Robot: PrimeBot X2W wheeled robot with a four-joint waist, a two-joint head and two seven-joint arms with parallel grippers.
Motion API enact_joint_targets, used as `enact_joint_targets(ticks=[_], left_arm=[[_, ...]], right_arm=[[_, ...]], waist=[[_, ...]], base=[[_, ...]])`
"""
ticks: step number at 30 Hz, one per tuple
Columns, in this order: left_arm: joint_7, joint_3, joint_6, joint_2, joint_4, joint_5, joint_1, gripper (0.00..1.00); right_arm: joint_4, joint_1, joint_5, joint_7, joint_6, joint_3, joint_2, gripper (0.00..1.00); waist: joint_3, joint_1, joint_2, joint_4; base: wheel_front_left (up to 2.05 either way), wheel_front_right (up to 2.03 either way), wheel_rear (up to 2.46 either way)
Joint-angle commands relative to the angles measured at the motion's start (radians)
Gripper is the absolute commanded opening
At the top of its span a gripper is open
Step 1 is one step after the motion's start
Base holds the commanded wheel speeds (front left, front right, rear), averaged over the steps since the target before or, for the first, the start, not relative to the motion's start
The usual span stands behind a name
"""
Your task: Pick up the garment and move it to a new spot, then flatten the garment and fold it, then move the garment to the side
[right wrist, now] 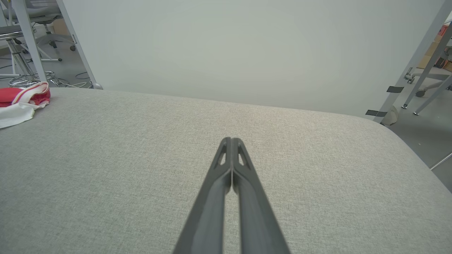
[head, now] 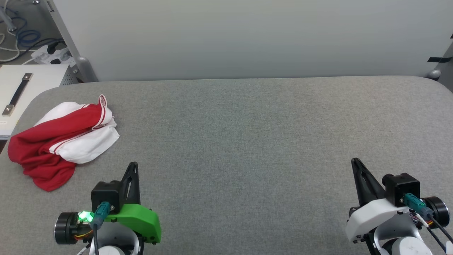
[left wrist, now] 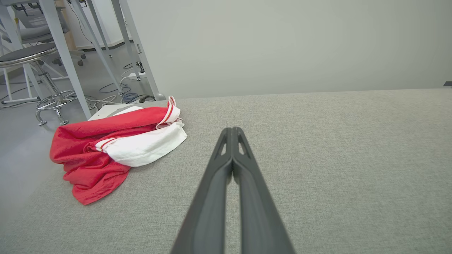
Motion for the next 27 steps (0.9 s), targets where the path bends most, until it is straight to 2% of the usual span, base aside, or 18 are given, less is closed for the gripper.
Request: enact_joint_targets(ticks=[1, 11, 12, 13, 14, 27], left_arm=[[-0.001, 0.000, 0.004, -0.005, -0.002, 0.010, -0.016, 0.00], [0.000, 0.000, 0.000, 0.000, 0.000, -0.001, 0.000, 0.00], [0.000, 0.000, 0.000, 0.000, 0.000, -0.001, 0.001, 1.00], [0.000, 0.000, 0.000, 0.000, 0.001, -0.001, 0.002, 0.00], [0.000, 0.000, 0.000, 0.000, 0.001, -0.001, 0.002, 1.00], [-0.027, -0.004, 0.000, 0.000, 0.017, -0.027, 0.003, 1.00]], right_arm=[[-0.004, 0.007, -0.010, 0.003, -0.001, -0.001, 0.002, 0.00], [0.000, 0.000, 0.001, 0.000, 0.000, 0.000, 0.000, 0.00], [0.000, 0.000, 0.001, 0.000, 0.000, 0.000, 0.000, 1.00], [0.001, 0.000, 0.001, 0.000, 0.000, 0.000, 0.000, 0.00], [0.001, 0.000, 0.001, 0.000, 0.000, 0.000, 0.000, 1.00], [0.016, -0.003, 0.025, -0.026, 0.000, -0.001, 0.000, 1.00]], waist=[[0.000, 0.0000, -0.0001, 0.000], [0.000, 0.0000, -0.0001, 0.000], [0.000, 0.0000, -0.0001, 0.000], [0.000, 0.0000, -0.0001, 0.000], [0.000, 0.0000, -0.0001, 0.000], [0.002, 0.0000, -0.0001, 0.000]], base=[[0.00, 0.00, 0.00], [0.00, 0.00, 0.00], [0.00, 0.00, 0.00], [0.00, 0.00, 0.00], [0.00, 0.00, 0.00], [0.00, 0.00, 0.00]])
